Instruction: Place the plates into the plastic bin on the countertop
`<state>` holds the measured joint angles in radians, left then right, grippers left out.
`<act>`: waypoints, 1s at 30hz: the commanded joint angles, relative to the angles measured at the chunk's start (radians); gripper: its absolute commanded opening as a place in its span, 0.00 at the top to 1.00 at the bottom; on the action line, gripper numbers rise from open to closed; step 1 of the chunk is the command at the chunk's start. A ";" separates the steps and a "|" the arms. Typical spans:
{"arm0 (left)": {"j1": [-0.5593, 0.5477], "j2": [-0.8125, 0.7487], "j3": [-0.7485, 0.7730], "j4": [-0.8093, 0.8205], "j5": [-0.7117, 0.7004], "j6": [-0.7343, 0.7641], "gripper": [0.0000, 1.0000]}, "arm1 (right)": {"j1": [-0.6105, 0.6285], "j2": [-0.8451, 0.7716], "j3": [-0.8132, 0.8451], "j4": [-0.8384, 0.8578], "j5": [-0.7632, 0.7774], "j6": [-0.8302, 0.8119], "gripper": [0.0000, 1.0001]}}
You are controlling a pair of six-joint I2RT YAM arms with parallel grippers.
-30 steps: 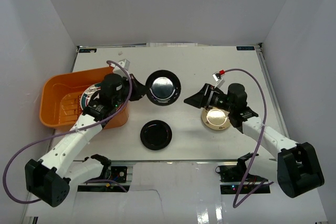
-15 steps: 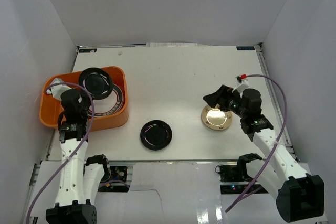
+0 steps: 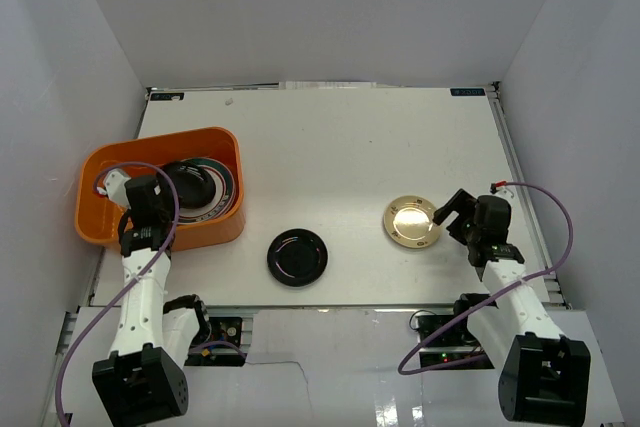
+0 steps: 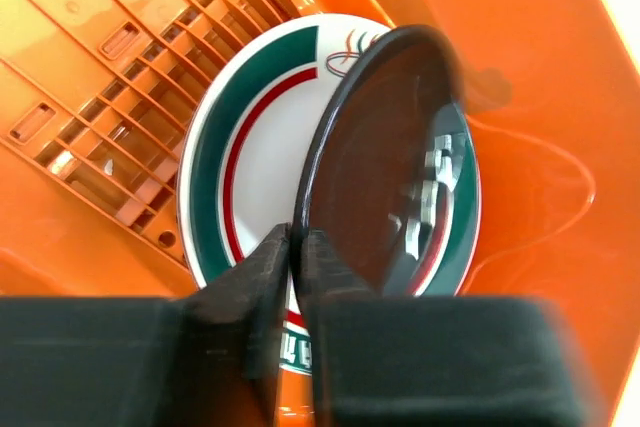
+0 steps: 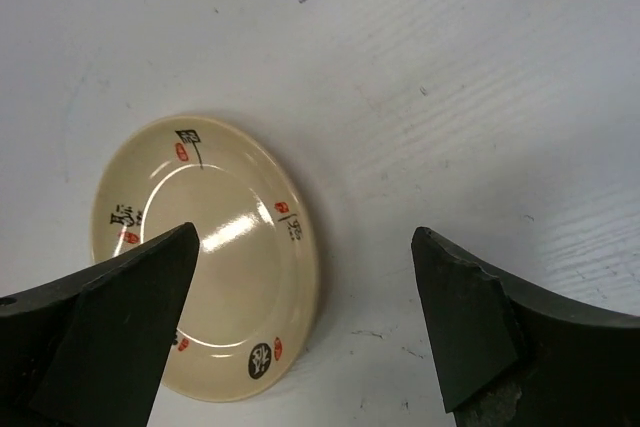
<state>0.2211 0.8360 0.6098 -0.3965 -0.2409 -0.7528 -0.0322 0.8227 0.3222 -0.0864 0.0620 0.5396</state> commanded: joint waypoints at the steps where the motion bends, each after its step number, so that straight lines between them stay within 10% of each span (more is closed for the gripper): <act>1: 0.006 -0.021 0.002 0.022 0.020 -0.022 0.74 | -0.014 0.026 -0.043 0.040 -0.040 0.036 0.08; 7: 0.006 -0.061 0.004 0.018 0.043 -0.002 0.38 | -0.015 0.075 -0.093 0.120 -0.134 0.059 0.18; 10: 0.006 -0.097 0.019 0.012 0.064 0.018 0.02 | -0.015 0.113 -0.127 0.181 -0.195 0.074 0.25; 16: 0.006 -0.159 0.128 -0.031 0.178 0.115 0.02 | -0.015 0.190 -0.178 0.280 -0.241 0.108 0.42; 21: -0.006 -0.195 0.188 -0.031 0.486 0.213 0.02 | -0.017 0.182 -0.195 0.326 -0.255 0.132 0.91; 30: -0.084 -0.118 0.281 0.044 1.040 0.168 0.07 | 0.030 -0.074 -0.079 0.369 -0.436 0.204 0.92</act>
<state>0.1677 0.6804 0.8410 -0.3870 0.5461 -0.5781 -0.0334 0.7971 0.1436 0.2340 -0.2741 0.7132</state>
